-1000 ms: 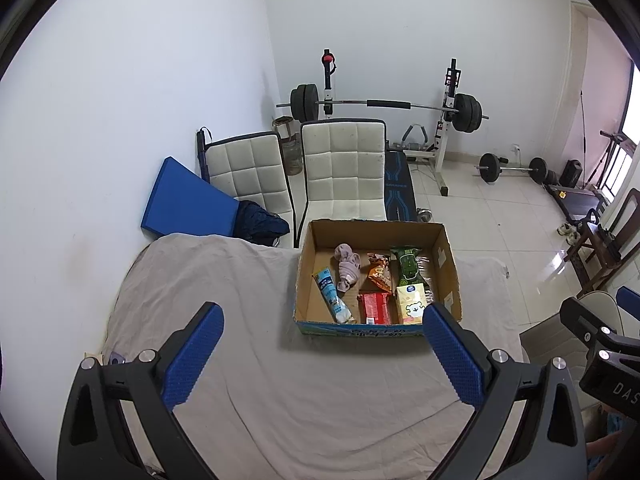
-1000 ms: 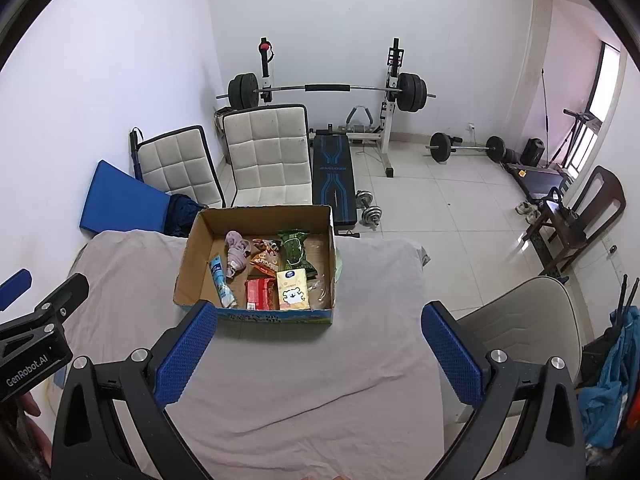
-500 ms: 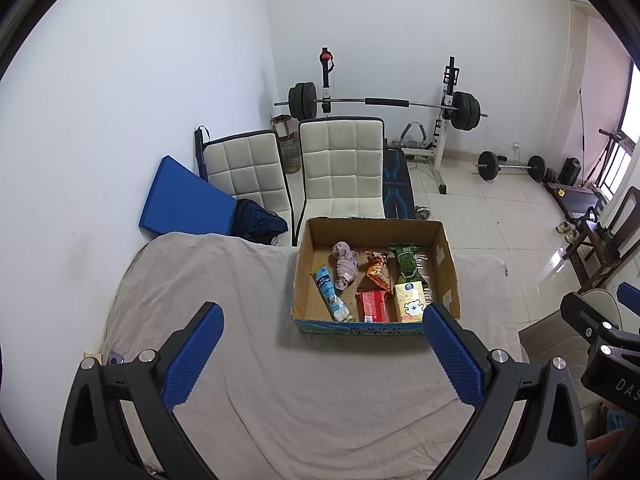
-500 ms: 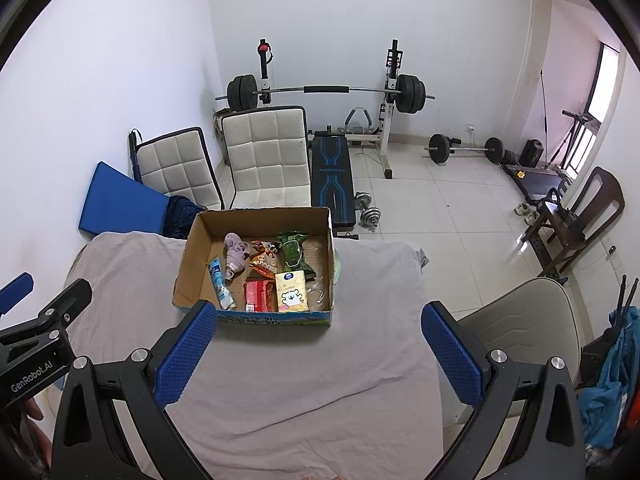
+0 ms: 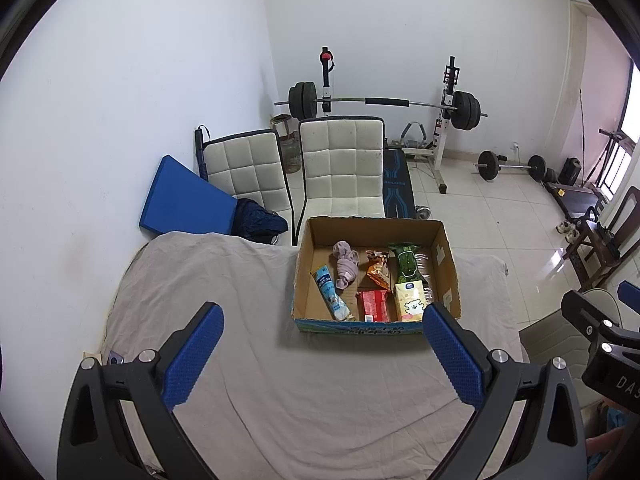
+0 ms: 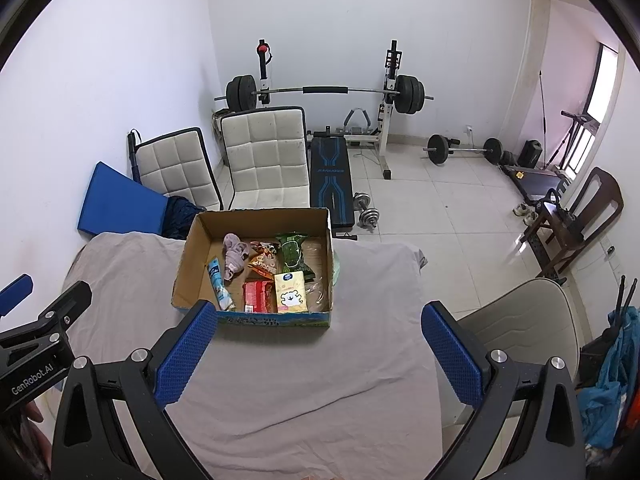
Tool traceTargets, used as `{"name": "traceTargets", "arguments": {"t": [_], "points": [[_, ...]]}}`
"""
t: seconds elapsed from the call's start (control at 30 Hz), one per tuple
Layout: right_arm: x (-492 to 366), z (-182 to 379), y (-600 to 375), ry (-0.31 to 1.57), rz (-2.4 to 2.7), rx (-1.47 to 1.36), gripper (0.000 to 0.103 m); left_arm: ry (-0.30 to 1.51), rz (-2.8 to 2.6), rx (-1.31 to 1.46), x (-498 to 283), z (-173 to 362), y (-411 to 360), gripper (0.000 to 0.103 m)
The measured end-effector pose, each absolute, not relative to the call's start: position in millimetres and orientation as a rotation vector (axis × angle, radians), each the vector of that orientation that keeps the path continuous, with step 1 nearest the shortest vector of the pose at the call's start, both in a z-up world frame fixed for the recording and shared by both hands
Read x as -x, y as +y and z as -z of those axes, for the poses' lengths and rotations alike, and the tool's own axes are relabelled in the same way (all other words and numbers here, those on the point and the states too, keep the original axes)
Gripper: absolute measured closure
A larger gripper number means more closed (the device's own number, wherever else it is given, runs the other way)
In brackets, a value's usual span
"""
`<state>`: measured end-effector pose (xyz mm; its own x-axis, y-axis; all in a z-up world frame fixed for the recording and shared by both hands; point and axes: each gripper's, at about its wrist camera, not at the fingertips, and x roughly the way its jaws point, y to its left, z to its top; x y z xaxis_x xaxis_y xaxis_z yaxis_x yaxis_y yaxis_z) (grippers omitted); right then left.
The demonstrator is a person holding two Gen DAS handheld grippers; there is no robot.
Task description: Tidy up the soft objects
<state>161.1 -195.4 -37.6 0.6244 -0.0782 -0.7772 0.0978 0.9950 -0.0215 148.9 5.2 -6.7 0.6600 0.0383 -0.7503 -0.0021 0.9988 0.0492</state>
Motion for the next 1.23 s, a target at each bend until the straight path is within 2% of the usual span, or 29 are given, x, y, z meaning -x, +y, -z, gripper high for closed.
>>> {"name": "traceTargets", "arguments": {"t": [1.23], "points": [[-156.5, 38.3, -195.0, 0.889, 0.102, -0.026, 0.000, 0.851, -0.024, -0.047, -145.4, 7.4, 1.4, 0.001]]}}
